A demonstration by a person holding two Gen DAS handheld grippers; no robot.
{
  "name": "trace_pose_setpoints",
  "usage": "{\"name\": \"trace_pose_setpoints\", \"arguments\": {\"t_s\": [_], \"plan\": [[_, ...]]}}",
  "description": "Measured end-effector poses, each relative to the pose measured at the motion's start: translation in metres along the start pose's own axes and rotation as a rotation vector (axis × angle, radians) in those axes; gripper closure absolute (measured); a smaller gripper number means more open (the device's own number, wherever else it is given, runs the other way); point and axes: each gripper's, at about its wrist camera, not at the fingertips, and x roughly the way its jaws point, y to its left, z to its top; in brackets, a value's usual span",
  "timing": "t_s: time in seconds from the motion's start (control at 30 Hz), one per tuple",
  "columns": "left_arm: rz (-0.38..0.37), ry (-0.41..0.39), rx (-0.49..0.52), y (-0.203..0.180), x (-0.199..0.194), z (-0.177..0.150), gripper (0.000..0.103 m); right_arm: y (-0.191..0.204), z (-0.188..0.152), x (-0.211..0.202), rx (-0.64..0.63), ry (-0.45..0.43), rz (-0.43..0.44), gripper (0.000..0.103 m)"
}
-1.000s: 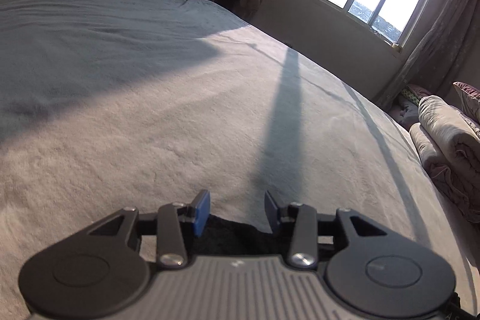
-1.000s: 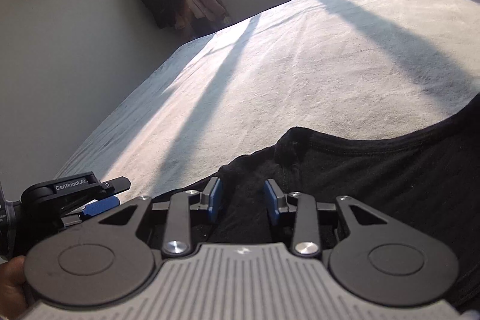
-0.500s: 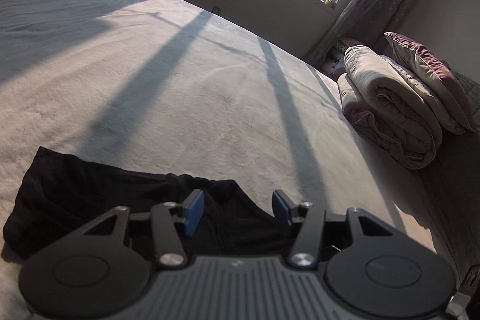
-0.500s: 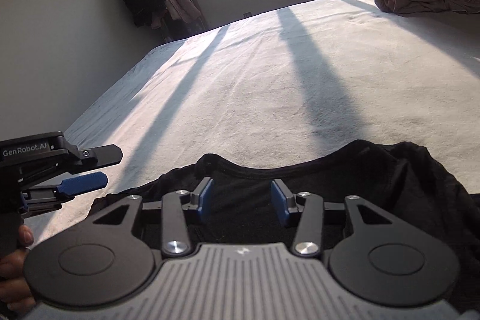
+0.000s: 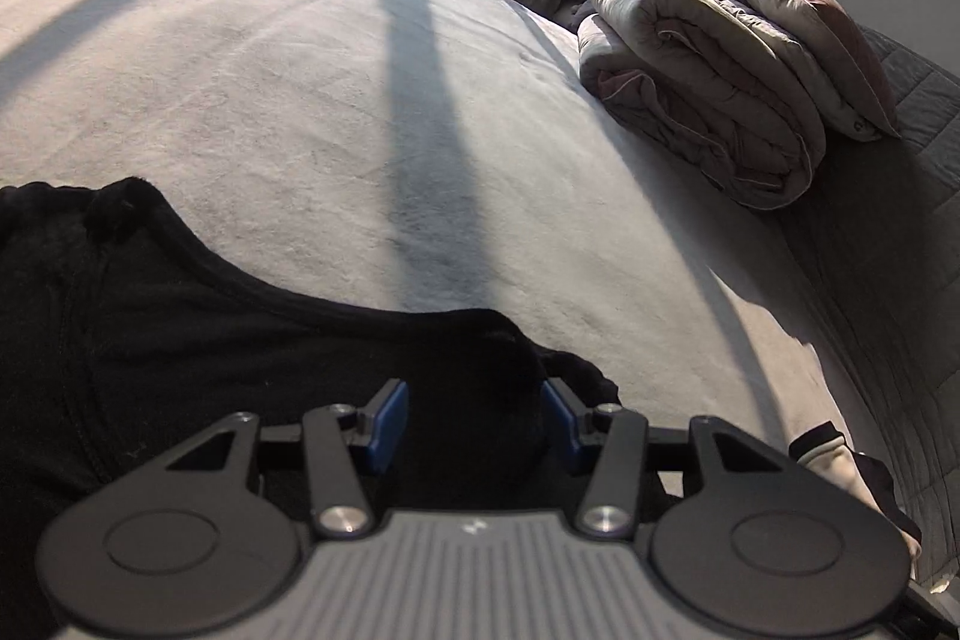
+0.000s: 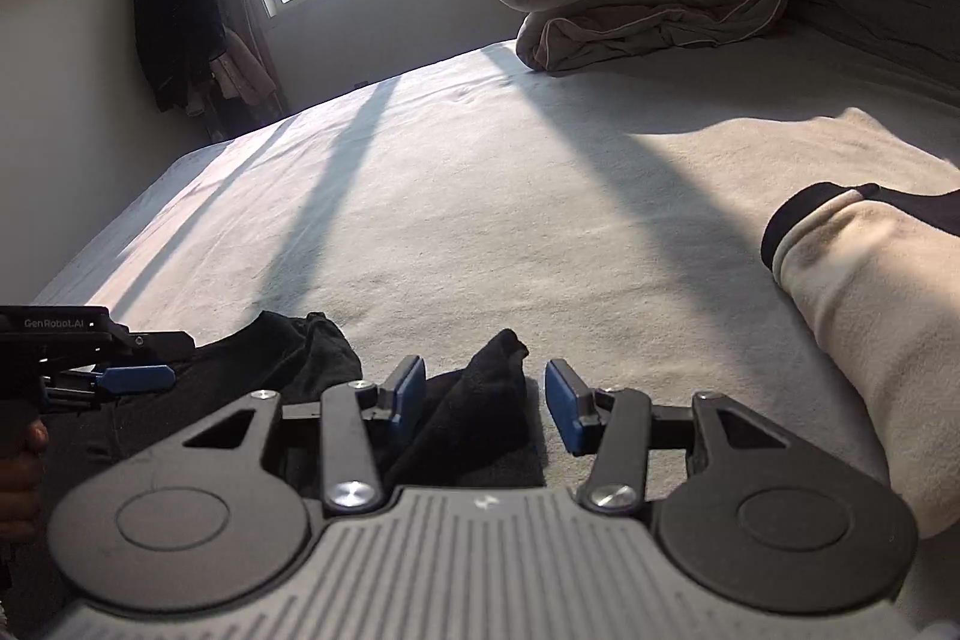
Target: Fold clothes
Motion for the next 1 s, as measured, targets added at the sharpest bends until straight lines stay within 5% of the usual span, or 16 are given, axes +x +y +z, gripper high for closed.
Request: {"name": "trace_pose_setpoints", "arguments": {"t_s": [0.13,0.4,0.47,0.5,0.53,0.8,1.0], "plan": [[-0.037,-0.004,-0.037,-0.008,0.025,0.003,0.053,-0.013,0.003,-0.006,0.007,-0.057,0.034,0.048],[-0.04,-0.076,-0.01,-0.015,0.041,-0.003,0.06,-0.016,-0.011,0.026,0.031,-0.026,0.054,0.051],[-0.051,-0.082,0.017,-0.017,0.041,-0.004,0.073,-0.011,-0.012,0.029,0.004,-0.019,0.055,0.069],[-0.078,-0.075,0.024,-0.017,0.043,-0.005,0.097,-0.012,-0.011,0.029,0.007,-0.017,0.063,0.08],[-0.102,-0.07,0.029,-0.017,0.044,-0.005,0.102,-0.013,-0.011,0.028,0.015,-0.017,0.069,0.099],[-0.087,-0.222,0.033,-0.014,0.038,-0.004,0.102,-0.02,0.003,-0.004,0.002,-0.154,-0.098,0.1],[-0.038,-0.287,0.016,-0.009,0.043,-0.012,0.102,-0.025,-0.004,0.013,-0.043,-0.105,-0.225,0.102]]}}
